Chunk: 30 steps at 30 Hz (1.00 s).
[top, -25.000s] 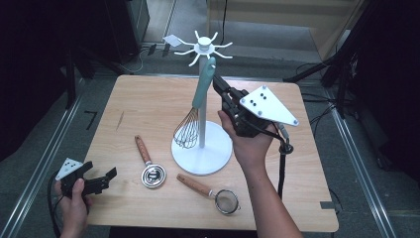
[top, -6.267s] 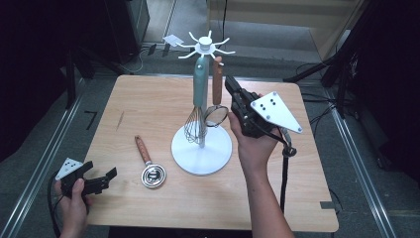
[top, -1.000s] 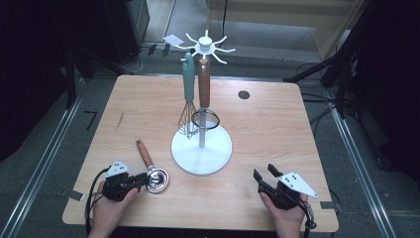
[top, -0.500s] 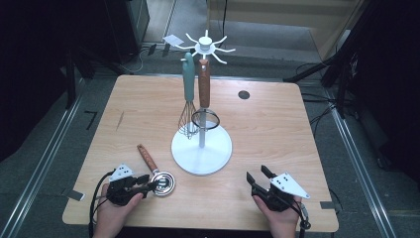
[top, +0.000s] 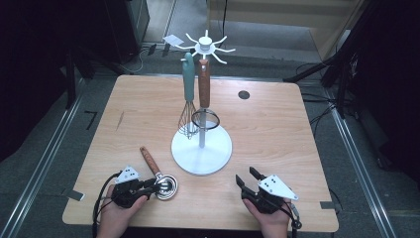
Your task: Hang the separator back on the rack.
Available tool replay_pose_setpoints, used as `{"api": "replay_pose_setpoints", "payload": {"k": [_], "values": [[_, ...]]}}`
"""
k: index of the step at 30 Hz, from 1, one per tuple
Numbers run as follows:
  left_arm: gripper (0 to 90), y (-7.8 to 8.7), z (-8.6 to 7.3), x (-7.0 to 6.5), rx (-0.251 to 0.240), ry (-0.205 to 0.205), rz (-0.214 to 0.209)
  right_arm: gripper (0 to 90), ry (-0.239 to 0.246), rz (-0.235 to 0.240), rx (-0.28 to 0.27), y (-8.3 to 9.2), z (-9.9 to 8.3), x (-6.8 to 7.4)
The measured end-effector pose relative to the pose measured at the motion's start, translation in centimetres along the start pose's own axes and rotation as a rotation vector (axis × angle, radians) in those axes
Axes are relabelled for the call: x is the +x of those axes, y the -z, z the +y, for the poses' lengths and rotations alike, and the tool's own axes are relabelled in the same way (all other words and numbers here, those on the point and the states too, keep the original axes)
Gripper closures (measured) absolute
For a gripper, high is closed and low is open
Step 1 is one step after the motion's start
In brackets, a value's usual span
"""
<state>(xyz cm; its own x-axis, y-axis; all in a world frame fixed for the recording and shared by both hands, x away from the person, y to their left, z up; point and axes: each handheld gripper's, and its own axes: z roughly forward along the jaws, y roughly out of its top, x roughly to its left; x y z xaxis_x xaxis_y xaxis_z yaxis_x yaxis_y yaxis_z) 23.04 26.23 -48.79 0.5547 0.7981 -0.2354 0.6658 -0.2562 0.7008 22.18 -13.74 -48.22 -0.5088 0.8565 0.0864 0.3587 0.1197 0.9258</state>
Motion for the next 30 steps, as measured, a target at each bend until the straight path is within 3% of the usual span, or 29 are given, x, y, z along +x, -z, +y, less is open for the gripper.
{"api": "replay_pose_setpoints", "payload": {"k": [5,9,13,18,26,30], "values": [[67.1,-0.5,0.0,-1.2,0.005,-0.01,-0.029,48.7,0.0,0.057,-0.001,-0.4,0.1,1.7],[67.0,-0.9,-0.1,-2.4,0.013,-0.027,-0.04,53.0,-0.027,0.11,-0.004,-0.6,0.2,3.0],[67.6,-1.2,-0.1,-3.1,0.013,-0.03,-0.052,59.3,-0.061,0.194,0.011,-1.3,0.0,4.8],[65.7,-1.6,-0.2,-4.6,0.016,-0.04,-0.078,60.4,-0.039,0.243,0.052,-2.3,-0.4,6.7],[63.9,-2.1,-0.3,-5.9,0.018,-0.053,-0.107,64.7,-0.071,0.269,0.1,-3.0,-0.8,8.2],[63.2,-2.3,-0.3,-6.4,0.013,-0.064,-0.123,68.0,-0.061,0.243,0.136,-3.5,-1.2,8.7]]}}
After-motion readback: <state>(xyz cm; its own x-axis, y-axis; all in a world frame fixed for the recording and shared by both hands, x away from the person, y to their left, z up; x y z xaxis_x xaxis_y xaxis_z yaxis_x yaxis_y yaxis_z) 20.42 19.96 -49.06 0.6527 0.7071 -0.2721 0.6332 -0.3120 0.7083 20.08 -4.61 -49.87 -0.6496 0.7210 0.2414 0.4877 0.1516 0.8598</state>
